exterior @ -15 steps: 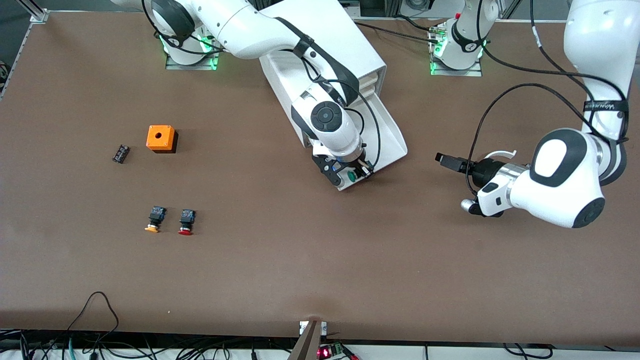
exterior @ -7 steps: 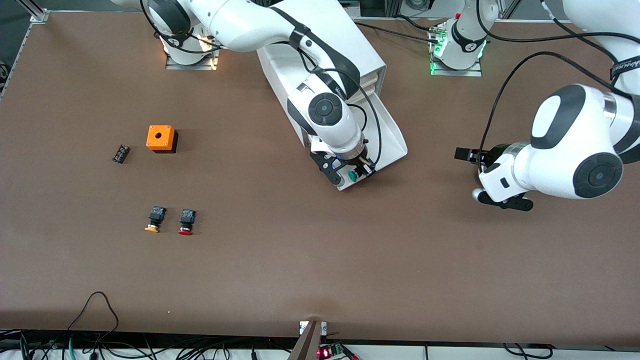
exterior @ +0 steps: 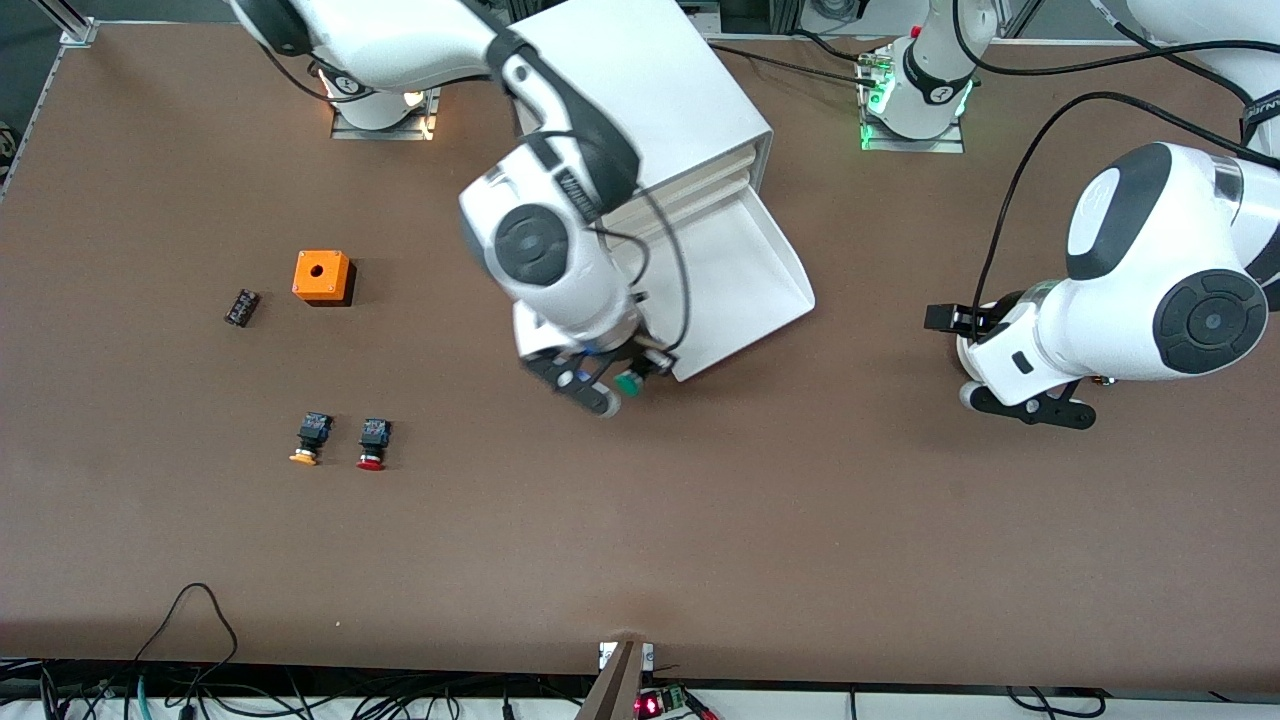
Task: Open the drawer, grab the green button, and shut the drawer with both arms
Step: 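Grasp the green button in the drawer with the right gripper, then place the green button beside the red button with the right gripper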
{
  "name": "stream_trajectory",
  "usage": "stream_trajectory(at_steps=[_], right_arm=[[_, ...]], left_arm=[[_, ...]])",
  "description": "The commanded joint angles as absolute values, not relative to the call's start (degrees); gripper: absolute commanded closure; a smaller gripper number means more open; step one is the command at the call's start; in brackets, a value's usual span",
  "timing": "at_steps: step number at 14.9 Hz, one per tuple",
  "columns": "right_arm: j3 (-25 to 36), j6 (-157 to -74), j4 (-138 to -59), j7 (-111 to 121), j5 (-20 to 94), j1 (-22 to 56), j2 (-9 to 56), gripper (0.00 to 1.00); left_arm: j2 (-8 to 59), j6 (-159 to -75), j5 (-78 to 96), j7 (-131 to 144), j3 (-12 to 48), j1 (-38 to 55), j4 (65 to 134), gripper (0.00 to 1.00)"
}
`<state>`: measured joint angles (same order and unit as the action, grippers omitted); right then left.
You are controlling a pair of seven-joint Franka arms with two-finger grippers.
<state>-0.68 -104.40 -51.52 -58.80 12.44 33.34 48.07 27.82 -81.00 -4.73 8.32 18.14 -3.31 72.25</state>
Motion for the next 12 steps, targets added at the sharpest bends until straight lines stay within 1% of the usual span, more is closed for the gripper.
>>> stream_trajectory(at_steps=[1,4,5,8,12], right_arm=[[-1.85,-100.12,-52.2,-40.93,12.48,27.26,47.46,1.0],[-1.76,-98.7,-54.66,-27.82,11.95,23.13,47.46,1.0],[-1.67,-98.18,-55.71,-22.55,10.91,22.16,47.55,1.0],[-1.49,-98.96,-59.93,-12.94,7.57,19.43,47.55,1.0],[-1.49,-104.4,-65.99,-7.04,7.12,16.44,47.55,1.0]], left_arm=[[28.65,-85.15,-6.07,17.71,18.1,-2.2,73.2,0.0],[28.74,-88.32,-5.98,28.01,18.19,0.43,75.75,0.0],[28.65,-90.85,-5.98,30.65,18.19,0.96,77.59,0.0],[28.48,-100.69,-5.98,37.95,19.07,1.93,84.09,0.0],[28.74,-115.45,-6.06,48.4,20.74,2.54,93.32,0.0]])
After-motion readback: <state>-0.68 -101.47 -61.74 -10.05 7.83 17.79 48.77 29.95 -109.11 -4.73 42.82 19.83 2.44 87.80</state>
